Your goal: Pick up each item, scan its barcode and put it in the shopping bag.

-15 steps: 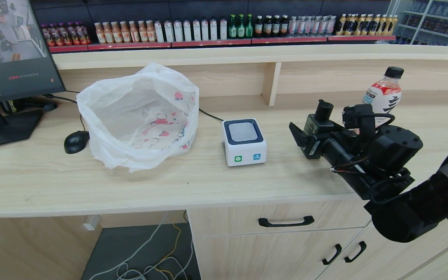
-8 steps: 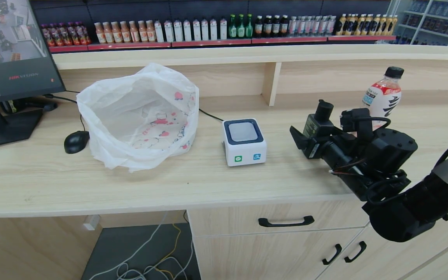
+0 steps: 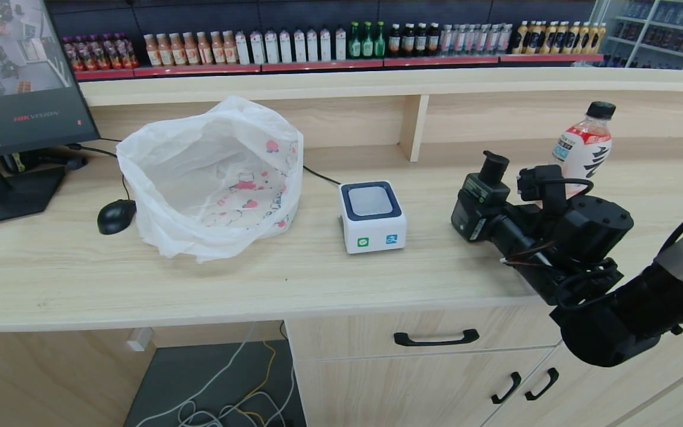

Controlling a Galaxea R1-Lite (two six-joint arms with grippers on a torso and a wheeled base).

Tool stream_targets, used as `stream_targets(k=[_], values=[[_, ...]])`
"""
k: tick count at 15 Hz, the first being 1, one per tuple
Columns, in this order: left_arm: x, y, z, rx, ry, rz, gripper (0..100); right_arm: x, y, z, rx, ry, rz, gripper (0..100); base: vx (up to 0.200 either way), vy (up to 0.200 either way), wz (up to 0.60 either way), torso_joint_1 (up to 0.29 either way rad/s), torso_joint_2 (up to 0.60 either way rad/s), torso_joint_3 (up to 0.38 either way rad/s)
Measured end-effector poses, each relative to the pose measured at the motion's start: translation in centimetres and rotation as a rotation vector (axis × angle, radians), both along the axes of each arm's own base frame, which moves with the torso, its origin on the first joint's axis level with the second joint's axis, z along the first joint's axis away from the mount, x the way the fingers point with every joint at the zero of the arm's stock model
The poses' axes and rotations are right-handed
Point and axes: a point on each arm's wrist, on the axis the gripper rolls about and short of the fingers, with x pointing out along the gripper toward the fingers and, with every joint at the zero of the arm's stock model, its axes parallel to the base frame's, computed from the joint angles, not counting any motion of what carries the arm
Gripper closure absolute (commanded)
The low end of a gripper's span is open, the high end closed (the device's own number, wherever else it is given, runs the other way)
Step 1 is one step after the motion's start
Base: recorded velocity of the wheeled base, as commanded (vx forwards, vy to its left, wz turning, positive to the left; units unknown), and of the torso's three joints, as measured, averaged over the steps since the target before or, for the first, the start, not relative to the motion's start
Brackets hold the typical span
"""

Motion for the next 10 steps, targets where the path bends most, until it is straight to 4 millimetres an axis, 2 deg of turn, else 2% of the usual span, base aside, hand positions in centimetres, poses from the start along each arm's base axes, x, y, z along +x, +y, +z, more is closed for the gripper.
stream_targets(k=[10], values=[[0.00, 0.00, 0.00, 0.000, 0.000, 0.000, 0, -0.09, 0.02, 0.31, 0.003, -0.009, 0.002, 100, 0.000, 0.000, 0.00, 0.000, 0.00, 0.000]])
